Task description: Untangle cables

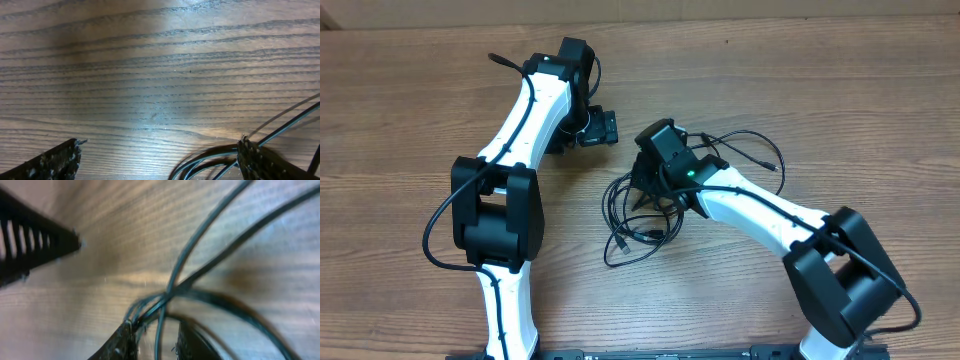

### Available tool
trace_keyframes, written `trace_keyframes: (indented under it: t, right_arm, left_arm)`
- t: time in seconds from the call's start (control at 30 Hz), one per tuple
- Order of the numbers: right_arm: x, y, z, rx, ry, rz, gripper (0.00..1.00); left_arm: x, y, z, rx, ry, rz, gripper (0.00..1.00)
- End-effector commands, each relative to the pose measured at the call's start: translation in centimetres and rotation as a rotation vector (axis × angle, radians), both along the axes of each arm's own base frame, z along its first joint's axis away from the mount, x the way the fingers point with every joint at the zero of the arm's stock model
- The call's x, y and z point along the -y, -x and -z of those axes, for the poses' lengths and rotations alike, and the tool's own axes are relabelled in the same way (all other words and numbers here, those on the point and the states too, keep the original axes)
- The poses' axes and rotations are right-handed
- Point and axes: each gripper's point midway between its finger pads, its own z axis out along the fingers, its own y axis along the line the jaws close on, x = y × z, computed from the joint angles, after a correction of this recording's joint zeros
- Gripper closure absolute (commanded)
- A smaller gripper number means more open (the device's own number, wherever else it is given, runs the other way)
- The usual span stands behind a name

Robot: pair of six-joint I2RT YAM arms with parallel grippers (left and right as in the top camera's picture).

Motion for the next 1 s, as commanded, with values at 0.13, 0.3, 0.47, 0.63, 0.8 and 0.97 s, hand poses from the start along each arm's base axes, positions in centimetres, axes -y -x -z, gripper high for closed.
trace_keyframes:
  t: [0.13,0.3,0.47,0.63,0.8,0.97]
  right_arm:
    - [0.3,-1.7,2.7,0.041,0.036,0.061,0.75]
    - [-0.4,-2.6,3.1,0.071,0.013,0.061,0.75]
    - [0.1,-3.6,2.0,0.108,0.026,0.054,0.72]
    - [-0.8,-3.8,-1.2,0.135,-0.049,-0.021,0.68]
    - [0.2,-2.4,-1.5,0.084,-0.019,-0.022,0.67]
    - [0.8,0.3,0.2,-0.043,0.011,-0.056,0.67]
  left_arm:
    - [0.0,-0.1,-0.9,0.021,0.013,-0.016,0.0]
    - [0.0,-0.1,-0.9,0.022,0.013,-0.016,0.0]
    - [0.0,-0.1,-0.9,0.022,0.013,-0.016,0.01]
    - [0.0,-0.1,-0.9,0.022,0.013,-0.016,0.0]
    - [0.0,-0.1,-0.9,0.022,0.013,-0.016,0.01]
    - [0.0,-0.2,-0.9,0.022,0.013,-0.016,0.0]
